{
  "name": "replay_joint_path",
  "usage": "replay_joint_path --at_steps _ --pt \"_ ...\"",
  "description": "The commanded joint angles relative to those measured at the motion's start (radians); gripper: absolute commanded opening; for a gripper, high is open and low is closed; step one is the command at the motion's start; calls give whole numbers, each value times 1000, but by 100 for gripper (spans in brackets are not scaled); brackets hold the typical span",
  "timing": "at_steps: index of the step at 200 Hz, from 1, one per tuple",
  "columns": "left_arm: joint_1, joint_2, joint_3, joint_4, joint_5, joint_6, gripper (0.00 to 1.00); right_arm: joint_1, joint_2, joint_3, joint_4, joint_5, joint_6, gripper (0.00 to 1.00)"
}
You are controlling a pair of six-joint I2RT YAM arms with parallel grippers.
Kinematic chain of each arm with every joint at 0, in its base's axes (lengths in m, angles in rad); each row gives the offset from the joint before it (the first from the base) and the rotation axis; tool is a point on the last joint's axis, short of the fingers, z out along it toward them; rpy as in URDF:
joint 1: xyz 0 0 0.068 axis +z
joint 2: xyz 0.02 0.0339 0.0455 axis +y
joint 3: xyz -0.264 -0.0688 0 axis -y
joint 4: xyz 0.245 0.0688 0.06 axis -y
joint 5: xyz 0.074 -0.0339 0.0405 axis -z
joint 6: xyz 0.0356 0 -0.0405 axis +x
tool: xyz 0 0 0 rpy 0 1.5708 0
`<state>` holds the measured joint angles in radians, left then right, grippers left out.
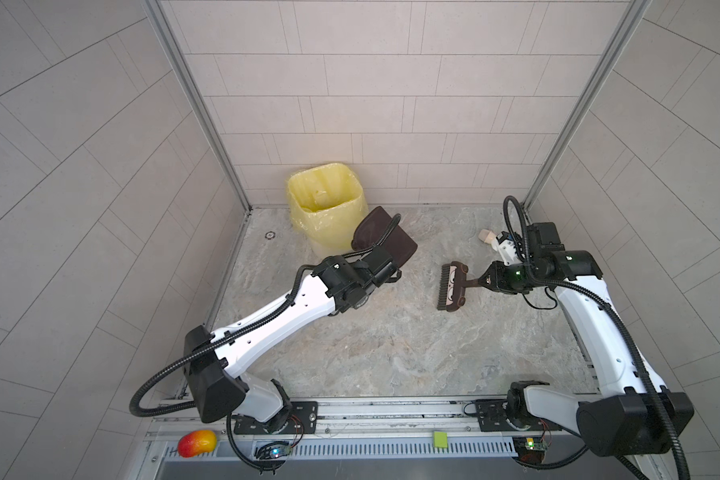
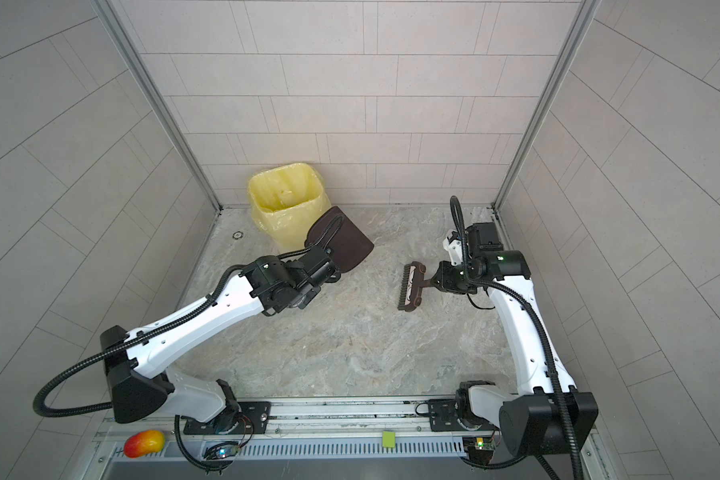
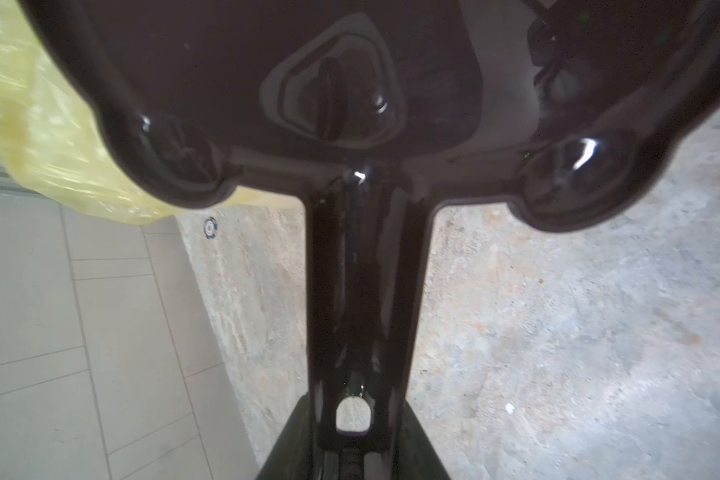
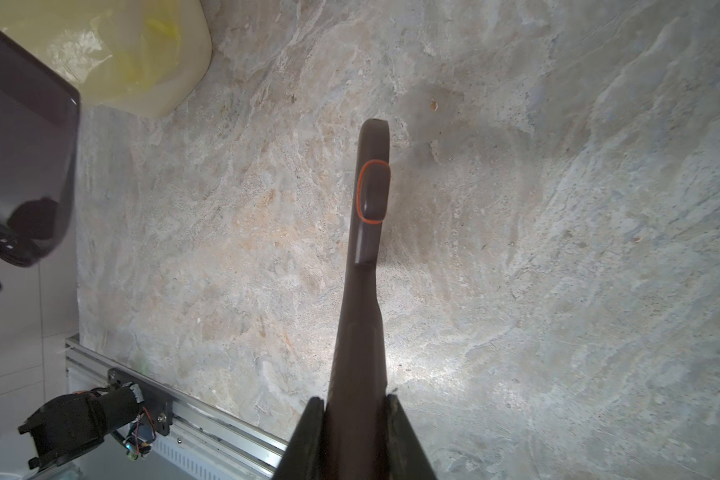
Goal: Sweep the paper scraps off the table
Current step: 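Bring the dustpan down to the table center while the right lowers the brush beside it, then release the brush with the right gripper and set down the dustpan with the left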
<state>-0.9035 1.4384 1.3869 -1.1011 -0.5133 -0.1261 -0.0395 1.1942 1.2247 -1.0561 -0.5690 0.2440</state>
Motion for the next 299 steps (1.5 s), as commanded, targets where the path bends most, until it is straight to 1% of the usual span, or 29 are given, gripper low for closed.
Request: replay_joint_path --at_steps 1,15,33,91,118,153,164,188,226,247,278,299 --pt "-17 -52 -68 40 78 -114 0 -31 -3 -34 106 -108 76 0" --pt "-26 -68 -120 77 103 -135 0 -50 9 -54 154 -155 103 0" --pt "-33 -83 -175 116 123 -154 0 -67 21 -79 219 -188 134 0" --pt "-50 -116 -309 243 173 -182 0 -74 16 -273 495 -207 308 0" --pt "-51 -118 -343 275 177 -190 0 -76 -1 -348 540 -208 337 0" --pt "-54 -125 -373 308 192 -198 0 -84 -27 -424 555 -195 347 0" --pt "-54 -129 -380 314 193 -200 0 -89 -33 -444 557 -185 351 7" --pt "-54 -137 -398 325 193 -205 0 -102 -41 -474 559 -176 359 26" --pt "-54 -157 -423 328 191 -214 0 -114 -53 -501 533 -156 341 51" --pt "-54 -164 -438 331 196 -219 0 -117 -54 -522 508 -131 340 57" --pt "-54 -166 -454 342 202 -223 0 -129 -51 -546 476 -86 339 60" --pt "-54 -161 -466 354 208 -228 0 -132 -42 -542 420 -23 325 68"
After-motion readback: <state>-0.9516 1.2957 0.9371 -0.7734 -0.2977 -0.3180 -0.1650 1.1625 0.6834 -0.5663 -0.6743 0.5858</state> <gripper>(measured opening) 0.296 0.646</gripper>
